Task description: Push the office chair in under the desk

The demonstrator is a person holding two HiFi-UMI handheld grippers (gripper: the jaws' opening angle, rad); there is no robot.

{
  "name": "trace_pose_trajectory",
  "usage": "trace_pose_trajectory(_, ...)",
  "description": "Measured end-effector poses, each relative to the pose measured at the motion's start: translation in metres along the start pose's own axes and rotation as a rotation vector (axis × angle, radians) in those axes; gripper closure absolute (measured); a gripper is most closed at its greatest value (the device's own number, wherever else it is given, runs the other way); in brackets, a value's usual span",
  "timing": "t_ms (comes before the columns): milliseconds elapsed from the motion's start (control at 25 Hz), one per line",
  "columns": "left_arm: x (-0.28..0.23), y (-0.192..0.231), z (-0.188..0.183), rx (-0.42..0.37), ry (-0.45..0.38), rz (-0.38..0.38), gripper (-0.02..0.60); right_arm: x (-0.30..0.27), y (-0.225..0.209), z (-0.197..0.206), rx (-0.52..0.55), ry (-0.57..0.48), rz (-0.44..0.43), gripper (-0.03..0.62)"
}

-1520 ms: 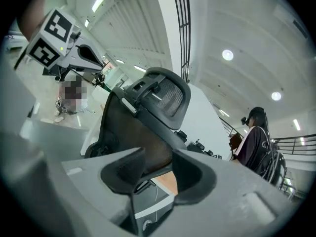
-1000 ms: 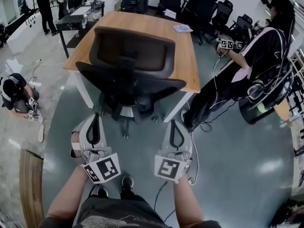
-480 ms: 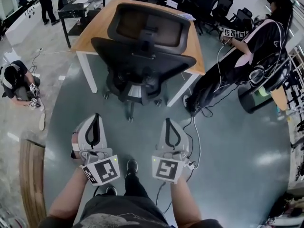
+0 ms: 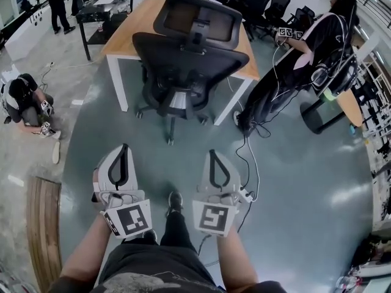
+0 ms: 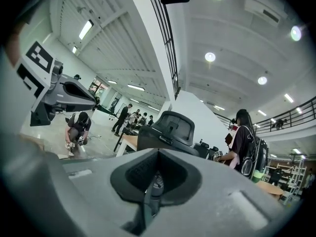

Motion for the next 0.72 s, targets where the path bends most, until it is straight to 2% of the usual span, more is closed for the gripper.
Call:
trace_pose_trajectory(400,0.054,0.006,0.007,0.052,-0.06,0.055,0.563,0.065,0.02,0.003,0.013,0.055,0.043,0.603)
trace_pose_trajectory(720,0.071,-0.002,0.0,0.033,-0.098,0.081,0.563,0.087,0.025,0.005,0.03,0.053,0.02,0.603)
Point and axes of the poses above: the fingertips, and each gripper's own axes: x backward along the fingers, y to its left, z out of its underside, the point moved 9 cm from there along x, backward along the fingers, and after that the axes turned 14 degrees about y, right-handed, at the moved point
